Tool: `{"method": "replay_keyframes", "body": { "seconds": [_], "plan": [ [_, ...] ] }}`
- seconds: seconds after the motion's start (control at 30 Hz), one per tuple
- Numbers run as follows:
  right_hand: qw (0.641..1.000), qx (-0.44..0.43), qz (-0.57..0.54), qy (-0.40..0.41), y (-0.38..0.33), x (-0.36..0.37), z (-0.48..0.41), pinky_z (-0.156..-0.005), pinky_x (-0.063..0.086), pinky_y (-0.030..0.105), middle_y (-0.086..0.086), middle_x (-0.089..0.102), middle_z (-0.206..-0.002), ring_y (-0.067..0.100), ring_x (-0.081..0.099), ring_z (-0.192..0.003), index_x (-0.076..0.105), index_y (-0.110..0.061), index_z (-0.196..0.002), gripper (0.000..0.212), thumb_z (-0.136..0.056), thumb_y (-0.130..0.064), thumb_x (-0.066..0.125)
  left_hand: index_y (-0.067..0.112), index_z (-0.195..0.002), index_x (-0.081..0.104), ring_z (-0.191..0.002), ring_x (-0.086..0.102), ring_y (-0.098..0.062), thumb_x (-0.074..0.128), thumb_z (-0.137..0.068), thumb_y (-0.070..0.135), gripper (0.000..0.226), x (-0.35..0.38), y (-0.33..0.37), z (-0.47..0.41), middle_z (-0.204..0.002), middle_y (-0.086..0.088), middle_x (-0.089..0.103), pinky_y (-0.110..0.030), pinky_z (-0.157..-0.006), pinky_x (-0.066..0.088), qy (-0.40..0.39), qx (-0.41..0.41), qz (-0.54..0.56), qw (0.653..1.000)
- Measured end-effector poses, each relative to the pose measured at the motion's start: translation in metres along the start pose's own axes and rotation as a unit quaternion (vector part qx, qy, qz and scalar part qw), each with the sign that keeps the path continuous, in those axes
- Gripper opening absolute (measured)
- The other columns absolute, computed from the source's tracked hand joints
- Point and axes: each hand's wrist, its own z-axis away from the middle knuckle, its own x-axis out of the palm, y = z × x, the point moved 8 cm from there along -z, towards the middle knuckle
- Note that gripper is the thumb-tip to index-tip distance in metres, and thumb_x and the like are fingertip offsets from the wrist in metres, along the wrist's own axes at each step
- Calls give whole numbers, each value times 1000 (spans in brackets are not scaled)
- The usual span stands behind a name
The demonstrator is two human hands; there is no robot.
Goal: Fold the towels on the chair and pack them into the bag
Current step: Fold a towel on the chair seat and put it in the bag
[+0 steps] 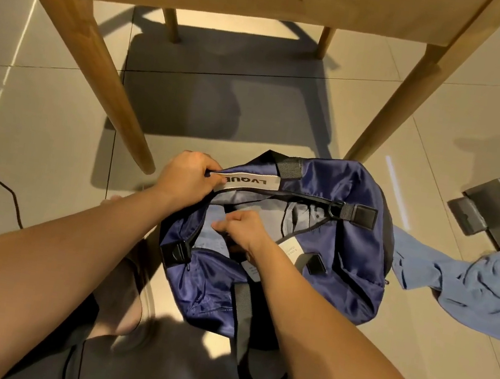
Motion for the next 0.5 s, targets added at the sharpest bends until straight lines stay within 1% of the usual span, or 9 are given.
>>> {"method": "replay_keyframes", "body": {
  "seconds": [0.03,0.07,0.1,0.13,0.2,0.27,0.37,0.43,0.5],
  "plan": [
    [1000,-3,7,2,0,2,0,-54,40,29,4,55,-66,17,48,-58,60,-14,-70,25,-83,-12,81,26,-94,80,-85,60,-24,69,-93,36,14,5,1,1,-86,2,71,-36,-68,45,-8,-2,-10,1000],
    [1000,-6,15,4,1,3,1,-52,35,29,2,49,-61,16,42,-54,54,-15,-66,32,-84,-13,80,27,-96,80,-84,60,-23,69,-94,37,15,9,1,4,-84,2,70,-35,-67,42,-15,-7,-23,1000],
    [1000,-7,25,5,-1,2,4,-52,34,29,1,46,-60,16,40,-53,52,-15,-66,34,-86,-13,79,28,-99,80,-83,59,-23,69,-94,39,16,13,0,7,-84,1,70,-34,-67,41,-19,-16,-37,999],
    [999,-6,34,1,-2,0,8,-54,37,29,2,47,-61,17,42,-55,54,-14,-68,30,-87,-14,78,29,-101,79,-84,60,-24,68,-94,40,18,15,0,9,-86,-1,72,-34,-68,42,-20,-22,-48,998],
    [999,-6,52,-3,-5,-11,19,-62,47,33,9,58,-69,22,52,-63,65,-8,-79,16,-89,-14,76,28,-102,79,-91,64,-31,68,-94,41,19,17,-1,9,-90,-5,74,-35,-72,44,-16,-31,-66,997],
    [998,-19,56,9,-10,-32,38,-64,50,33,14,61,-75,24,57,-67,71,0,-88,8,-91,-7,73,24,-101,78,-93,64,-34,67,-94,40,21,17,2,8,-91,-9,73,-37,-77,44,-19,-34,-81,996],
    [996,-41,61,44,-23,-77,69,-57,51,27,14,63,-78,17,60,-58,68,16,-100,20,-94,-3,67,22,-99,74,-89,64,-32,66,-89,43,24,15,9,4,-88,-6,70,-38,-80,43,-30,-32,-113,993],
    [995,-46,58,72,-31,-109,87,-58,54,28,11,68,-78,16,62,-59,68,17,-101,17,-94,1,64,25,-99,72,-89,64,-30,67,-84,48,28,12,19,4,-89,-3,67,-38,-79,41,-27,-24,-129,991],
    [993,-51,61,81,-38,-136,103,-56,52,29,5,66,-67,18,61,-56,71,10,-93,9,-91,6,63,28,-105,70,-93,63,-30,69,-80,54,36,6,37,5,-95,-3,66,-40,-82,43,-12,-4,-144,990]
  ]
}}
